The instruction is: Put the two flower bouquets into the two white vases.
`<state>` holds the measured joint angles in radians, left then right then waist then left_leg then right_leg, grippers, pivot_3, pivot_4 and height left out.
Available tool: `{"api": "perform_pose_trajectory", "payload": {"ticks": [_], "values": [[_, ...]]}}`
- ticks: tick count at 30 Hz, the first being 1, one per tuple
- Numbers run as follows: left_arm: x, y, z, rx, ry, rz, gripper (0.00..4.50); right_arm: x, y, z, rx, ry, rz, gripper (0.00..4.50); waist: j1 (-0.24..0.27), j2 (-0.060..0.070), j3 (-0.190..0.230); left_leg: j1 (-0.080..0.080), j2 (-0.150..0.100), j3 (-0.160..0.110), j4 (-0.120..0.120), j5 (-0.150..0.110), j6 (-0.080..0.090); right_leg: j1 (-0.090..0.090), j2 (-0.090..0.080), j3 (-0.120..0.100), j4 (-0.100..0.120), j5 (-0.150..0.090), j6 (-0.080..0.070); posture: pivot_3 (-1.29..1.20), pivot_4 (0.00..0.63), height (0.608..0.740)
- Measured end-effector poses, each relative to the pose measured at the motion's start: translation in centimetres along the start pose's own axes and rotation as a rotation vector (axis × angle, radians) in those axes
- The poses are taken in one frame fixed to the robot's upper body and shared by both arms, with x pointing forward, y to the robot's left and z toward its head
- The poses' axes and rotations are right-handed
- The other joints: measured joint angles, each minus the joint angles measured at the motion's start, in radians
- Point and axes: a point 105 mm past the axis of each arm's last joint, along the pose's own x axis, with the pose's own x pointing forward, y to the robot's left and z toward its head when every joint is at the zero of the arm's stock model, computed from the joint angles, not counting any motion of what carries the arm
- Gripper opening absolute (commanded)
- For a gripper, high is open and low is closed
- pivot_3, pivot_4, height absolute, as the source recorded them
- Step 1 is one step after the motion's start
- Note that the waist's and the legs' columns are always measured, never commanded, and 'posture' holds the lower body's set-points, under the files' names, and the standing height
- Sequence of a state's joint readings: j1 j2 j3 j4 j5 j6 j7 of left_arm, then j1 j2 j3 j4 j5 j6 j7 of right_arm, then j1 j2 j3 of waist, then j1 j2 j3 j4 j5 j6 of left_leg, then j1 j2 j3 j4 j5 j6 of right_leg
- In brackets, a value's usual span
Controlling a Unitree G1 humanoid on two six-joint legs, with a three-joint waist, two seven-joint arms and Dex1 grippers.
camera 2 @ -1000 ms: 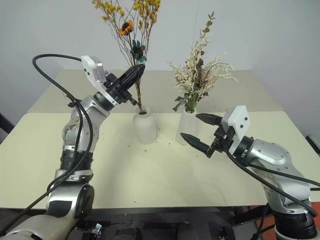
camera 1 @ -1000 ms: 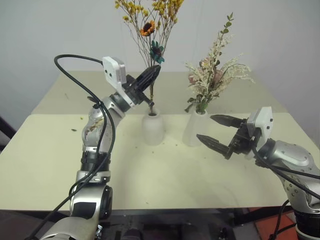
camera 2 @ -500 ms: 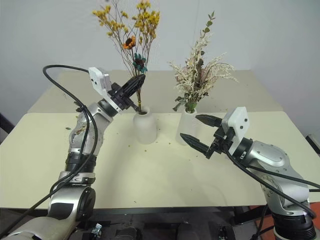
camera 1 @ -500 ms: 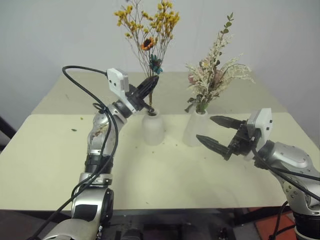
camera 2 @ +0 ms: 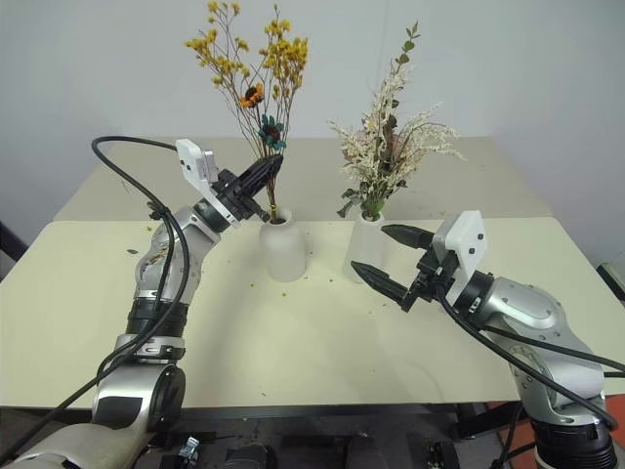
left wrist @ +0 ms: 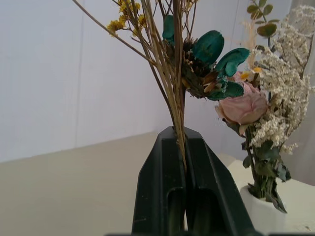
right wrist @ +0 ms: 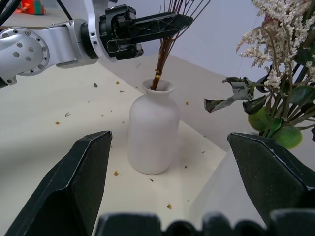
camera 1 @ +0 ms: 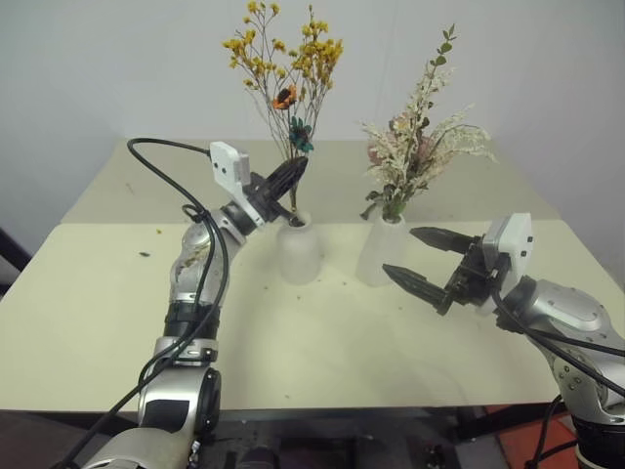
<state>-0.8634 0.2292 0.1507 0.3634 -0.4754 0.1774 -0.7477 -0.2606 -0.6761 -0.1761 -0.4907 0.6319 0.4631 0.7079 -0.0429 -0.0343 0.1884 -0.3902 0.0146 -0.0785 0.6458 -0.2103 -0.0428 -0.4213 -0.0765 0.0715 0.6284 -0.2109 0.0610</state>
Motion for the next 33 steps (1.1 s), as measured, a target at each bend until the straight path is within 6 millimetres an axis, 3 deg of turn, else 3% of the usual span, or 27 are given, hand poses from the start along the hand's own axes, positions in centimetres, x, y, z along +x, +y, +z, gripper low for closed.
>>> {"api": "perform_pose_trajectory", "payload": {"ticks": [18, 22, 28, 33], "values": [[-0.8, -0.4, -1.5, -0.024, 0.05, -0.038, 0.05, 0.1, 0.1, 0.3, -0.008, -0.01, -0.006, 4.44, 0.0, 0.0, 0.0, 0.0, 0.0, 0.0, 0.0, 0.0, 0.0, 0.0, 0.0, 0.0, 0.0, 0.0, 0.0, 0.0, 0.15, 0.74], [-1.0, -0.3, -1.8, -0.035, 0.076, -0.036, 0.93, 0.1, 0.1, 0.3, -0.007, -0.01, -0.005, 4.44, 0.0, 0.0, 0.0, 0.0, 0.0, 0.0, 0.0, 0.0, 0.0, 0.0, 0.0, 0.0, 0.0, 0.0, 0.0, 0.0, 0.15, 0.74], [-1.4, -0.3, -1.4, -0.023, 0.105, -0.043, 2.74, 0.1, 0.0, 0.2, -0.008, -0.011, -0.005, 4.44, 0.0, 0.0, 0.0, 0.0, 0.0, 0.0, 0.0, 0.0, 0.0, 0.0, 0.0, 0.0, 0.0, 0.0, 0.0, 0.0, 0.15, 0.74], [-3.3, -0.7, -1.2, -0.008, 0.143, -0.037, 4.18, -0.1, 0.0, -0.1, 0.001, -0.012, 0.0, 4.44, -0.001, 0.0, 0.0, 0.0, 0.0, 0.0, 0.0, 0.0, 0.0, 0.0, 0.0, 0.0, 0.0, 0.0, 0.0, 0.0, 0.15, 0.74]]}}
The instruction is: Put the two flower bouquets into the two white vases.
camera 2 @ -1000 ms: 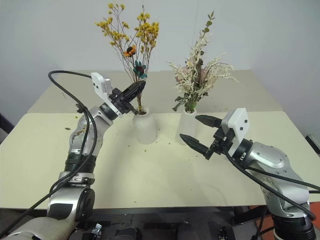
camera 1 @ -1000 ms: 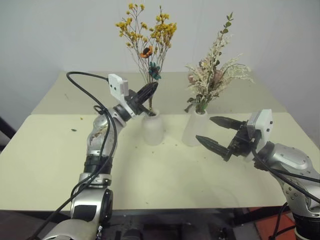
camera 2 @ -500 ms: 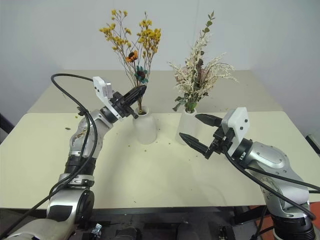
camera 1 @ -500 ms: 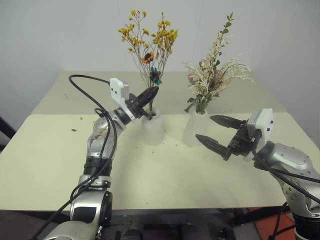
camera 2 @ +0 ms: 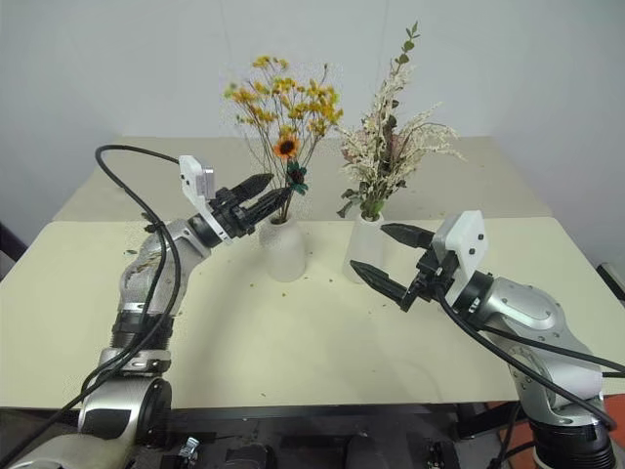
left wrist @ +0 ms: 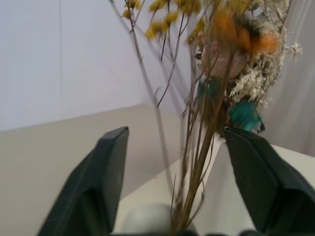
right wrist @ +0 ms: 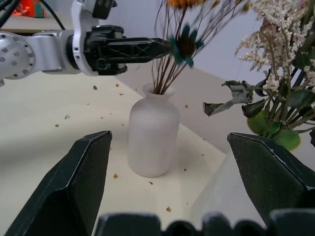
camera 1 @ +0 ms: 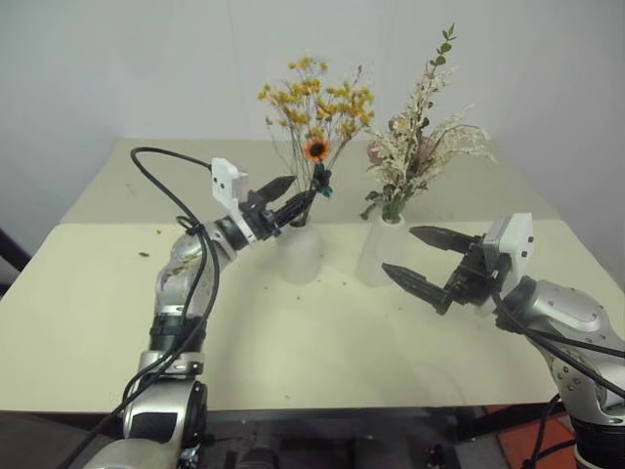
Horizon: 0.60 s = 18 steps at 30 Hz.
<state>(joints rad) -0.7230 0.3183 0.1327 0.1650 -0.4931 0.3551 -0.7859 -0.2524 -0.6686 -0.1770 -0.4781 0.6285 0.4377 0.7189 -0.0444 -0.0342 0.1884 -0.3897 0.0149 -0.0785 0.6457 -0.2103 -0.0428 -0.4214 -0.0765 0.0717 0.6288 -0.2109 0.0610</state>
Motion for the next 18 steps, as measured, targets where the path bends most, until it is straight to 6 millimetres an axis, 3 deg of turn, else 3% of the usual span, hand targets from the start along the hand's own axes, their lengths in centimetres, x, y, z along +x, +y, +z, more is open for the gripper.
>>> {"api": "perform_pose_trajectory", "payload": {"ticks": [1, 9, 18], "values": [[-0.6, 0.0, -0.1, 0.0, 0.019, 0.011, 4.48, 0.0, -0.1, -0.1, 0.004, 0.0, 0.0, 4.44, -0.001, 0.0, 0.0, 0.0, 0.0, 0.0, 0.0, 0.0, 0.0, 0.0, 0.0, 0.0, 0.0, 0.0, 0.0, 0.0, 0.15, 0.74], [-6.6, 0.4, 0.8, 0.035, 0.167, 0.066, 4.48, -0.2, -0.2, -0.5, 0.002, 0.006, 0.001, 4.44, 0.0, 0.0, 0.0, 0.0, 0.001, 0.0, 0.0, 0.0, 0.0, 0.0, 0.0, 0.0, 0.0, 0.0, 0.0, 0.0, 0.15, 0.74], [-10.8, 0.0, 3.1, 0.099, 0.272, -0.019, 4.48, 0.1, -0.3, -0.1, -0.006, 0.009, 0.009, 4.44, 0.001, 0.0, 0.0, 0.0, 0.001, 0.0, 0.0, 0.0, 0.0, -0.001, 0.0, 0.0, 0.0, -0.001, -0.001, 0.0, 0.15, 0.74]]}}
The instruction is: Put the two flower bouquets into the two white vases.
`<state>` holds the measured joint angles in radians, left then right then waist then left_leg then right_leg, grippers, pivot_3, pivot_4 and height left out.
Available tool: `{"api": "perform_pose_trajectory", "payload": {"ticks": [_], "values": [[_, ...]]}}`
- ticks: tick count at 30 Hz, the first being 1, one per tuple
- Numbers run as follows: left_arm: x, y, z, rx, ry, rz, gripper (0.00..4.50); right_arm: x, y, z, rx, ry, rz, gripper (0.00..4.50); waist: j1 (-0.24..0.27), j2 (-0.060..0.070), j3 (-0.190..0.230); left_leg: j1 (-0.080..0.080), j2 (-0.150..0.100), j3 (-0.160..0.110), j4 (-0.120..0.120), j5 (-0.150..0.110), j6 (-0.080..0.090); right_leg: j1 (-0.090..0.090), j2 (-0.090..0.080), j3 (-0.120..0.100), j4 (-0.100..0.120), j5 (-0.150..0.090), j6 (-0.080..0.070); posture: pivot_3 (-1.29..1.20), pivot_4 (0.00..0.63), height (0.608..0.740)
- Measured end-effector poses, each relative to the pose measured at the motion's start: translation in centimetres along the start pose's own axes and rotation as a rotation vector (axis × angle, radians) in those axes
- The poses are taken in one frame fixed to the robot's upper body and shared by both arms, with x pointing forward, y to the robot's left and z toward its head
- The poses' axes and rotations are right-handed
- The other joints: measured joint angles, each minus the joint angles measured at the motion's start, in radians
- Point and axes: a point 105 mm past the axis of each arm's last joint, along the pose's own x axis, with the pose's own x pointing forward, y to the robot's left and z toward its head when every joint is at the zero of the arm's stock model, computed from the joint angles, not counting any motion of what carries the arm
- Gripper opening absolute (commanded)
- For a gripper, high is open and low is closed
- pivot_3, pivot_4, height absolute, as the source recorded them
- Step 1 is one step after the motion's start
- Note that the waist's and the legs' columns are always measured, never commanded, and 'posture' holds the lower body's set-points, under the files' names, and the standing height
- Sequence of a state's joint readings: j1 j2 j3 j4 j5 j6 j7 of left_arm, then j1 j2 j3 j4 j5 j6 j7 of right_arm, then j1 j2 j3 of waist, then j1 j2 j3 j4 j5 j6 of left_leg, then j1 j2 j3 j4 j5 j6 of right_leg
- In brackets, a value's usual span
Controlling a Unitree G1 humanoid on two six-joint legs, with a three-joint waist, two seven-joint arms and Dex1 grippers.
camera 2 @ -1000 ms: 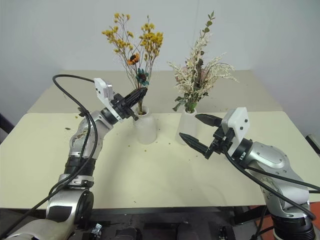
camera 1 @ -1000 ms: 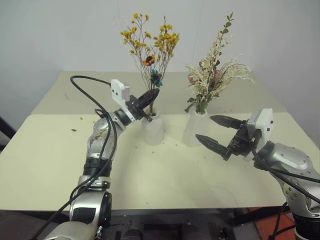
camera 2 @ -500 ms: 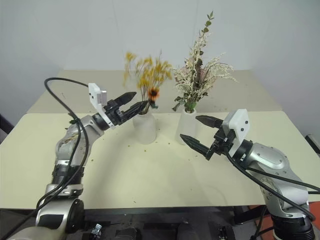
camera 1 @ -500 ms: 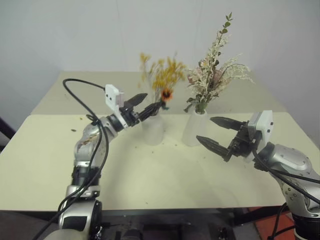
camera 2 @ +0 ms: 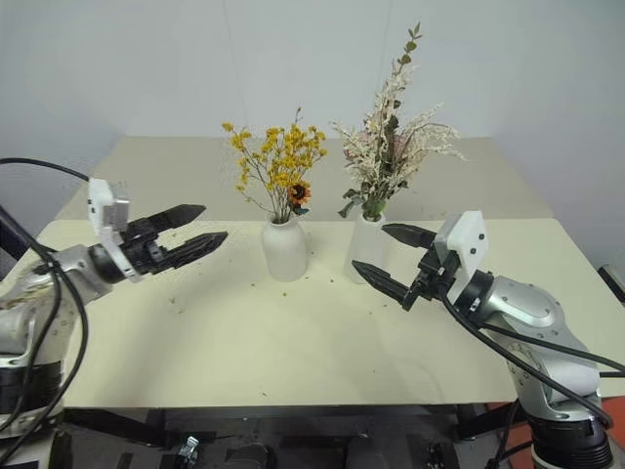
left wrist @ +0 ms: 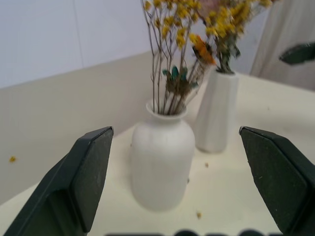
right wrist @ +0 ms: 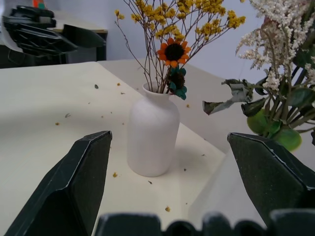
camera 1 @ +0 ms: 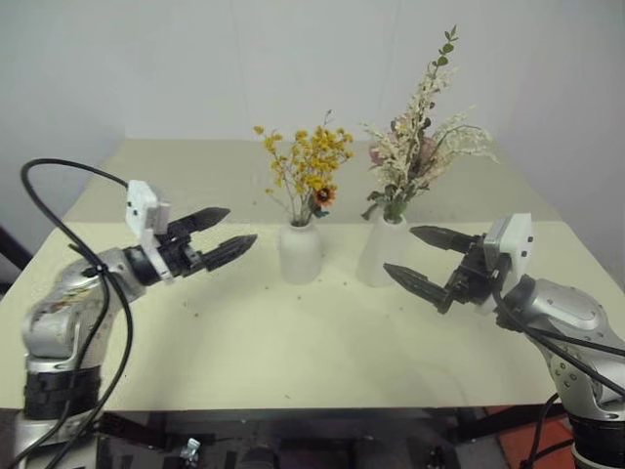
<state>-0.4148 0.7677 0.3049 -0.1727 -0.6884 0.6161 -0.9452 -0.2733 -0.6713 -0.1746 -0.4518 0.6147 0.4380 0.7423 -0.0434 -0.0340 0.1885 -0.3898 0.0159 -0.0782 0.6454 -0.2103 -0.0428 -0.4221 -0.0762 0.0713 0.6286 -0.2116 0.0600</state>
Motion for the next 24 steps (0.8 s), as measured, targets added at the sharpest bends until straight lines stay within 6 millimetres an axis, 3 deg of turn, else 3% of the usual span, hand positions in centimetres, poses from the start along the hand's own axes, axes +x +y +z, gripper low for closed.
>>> {"api": "perform_pose_trajectory", "payload": {"ticks": [11, 24], "values": [[-2.8, -1.1, 0.1, 0.008, 0.051, -0.098, 4.48, -0.5, -0.2, -0.3, 0.018, 0.032, -0.003, 4.44, 0.0, 0.0, 0.0, 0.0, 0.001, 0.0, 0.0, 0.0, 0.0, 0.0, 0.0, 0.0, 0.0, 0.0, -0.001, 0.0, 0.15, 0.74], [-2.8, -2.1, 1.4, 0.051, 0.015, -0.091, 4.48, -2.1, -0.9, -0.9, 0.017, 0.088, -0.007, 4.44, -0.001, 0.0, 0.0, 0.0, 0.001, 0.001, 0.0, 0.0, 0.0, 0.0, 0.0, 0.0, 0.0, -0.001, -0.001, 0.0, 0.15, 0.74]]}}
